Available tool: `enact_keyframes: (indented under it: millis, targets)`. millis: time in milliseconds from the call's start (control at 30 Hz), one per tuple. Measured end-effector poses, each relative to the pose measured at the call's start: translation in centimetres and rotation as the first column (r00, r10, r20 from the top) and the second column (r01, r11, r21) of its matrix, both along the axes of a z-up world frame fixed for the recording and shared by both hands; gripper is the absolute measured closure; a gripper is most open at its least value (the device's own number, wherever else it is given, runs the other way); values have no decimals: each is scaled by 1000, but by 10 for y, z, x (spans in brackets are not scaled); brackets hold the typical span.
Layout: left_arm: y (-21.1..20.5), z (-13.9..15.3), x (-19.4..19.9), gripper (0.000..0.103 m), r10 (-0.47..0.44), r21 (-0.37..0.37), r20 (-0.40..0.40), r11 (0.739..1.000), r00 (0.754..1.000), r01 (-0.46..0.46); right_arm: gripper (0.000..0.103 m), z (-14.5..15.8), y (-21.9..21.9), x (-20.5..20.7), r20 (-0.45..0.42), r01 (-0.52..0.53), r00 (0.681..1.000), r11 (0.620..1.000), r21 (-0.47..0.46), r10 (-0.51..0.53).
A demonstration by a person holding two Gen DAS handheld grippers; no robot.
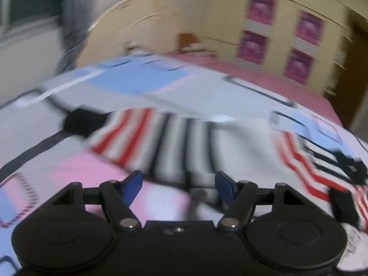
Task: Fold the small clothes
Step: 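Grasp the black cuff with the left gripper and lift the sleeve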
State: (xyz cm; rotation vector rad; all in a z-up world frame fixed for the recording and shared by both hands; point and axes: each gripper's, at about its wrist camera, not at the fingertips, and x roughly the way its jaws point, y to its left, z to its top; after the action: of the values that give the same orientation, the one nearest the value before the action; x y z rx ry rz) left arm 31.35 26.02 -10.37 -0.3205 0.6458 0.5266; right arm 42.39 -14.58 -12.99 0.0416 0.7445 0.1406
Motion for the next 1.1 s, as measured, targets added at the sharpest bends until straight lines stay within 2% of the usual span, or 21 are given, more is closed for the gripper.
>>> enact_keyframes:
  millis: [100,200,300,400,433,467,500,533,600,667,733,867,1000,1100]
  targets:
    - [47,-9,-7,42,81,-137,44,988,996,-74,42,-2,20,-2,-5,-32,999,999,-23,32]
    - [92,-24,-9,51,185,-303,118,942,976,-142,42,-4,34,-4,-14,-31,999,999,-34,31]
    - [123,-31,-10,53,254,-412,188,897,949,-159,42,-2,41,-6,-18,-35,999,998,-55,34]
    - [145,-39,-3,57,306,-474,221,863,926,-172,45,2,41,-8,-1,-22,1000,997,-68,22]
    - [150,-41,-1,65,320,-492,230,853,919,-174,58,4,40,-8,8,-14,1000,997,-69,15]
    - [155,-43,0,84,326,-505,234,846,916,-172,67,6,38,-7,7,-6,1000,998,-67,7]
    - [158,-44,4,99,314,-511,226,844,922,-162,71,7,37,-6,3,0,1000,998,-63,0]
    - [156,-41,9,98,294,-486,210,859,932,-162,78,8,34,-5,-1,7,1000,998,-56,-7]
    - [138,-25,19,98,206,-390,243,915,948,-99,79,10,31,-3,-5,14,1000,999,-47,-14]
    - [112,-10,33,98,103,-338,263,941,959,-8,79,11,29,-3,-6,19,1000,999,-42,-19]
    - [76,4,49,98,-11,-296,287,950,958,100,79,11,28,-3,-4,22,1000,999,-36,-22]
    - [-5,22,83,98,-226,-256,308,916,924,309,79,12,23,-6,-3,32,999,999,-12,-32]
    - [-104,30,112,98,-445,-153,264,857,856,493,79,14,10,-11,3,49,999,999,7,-49]
    - [-169,26,128,98,-563,-100,208,801,800,590,79,17,-3,-16,9,68,998,997,29,-68]
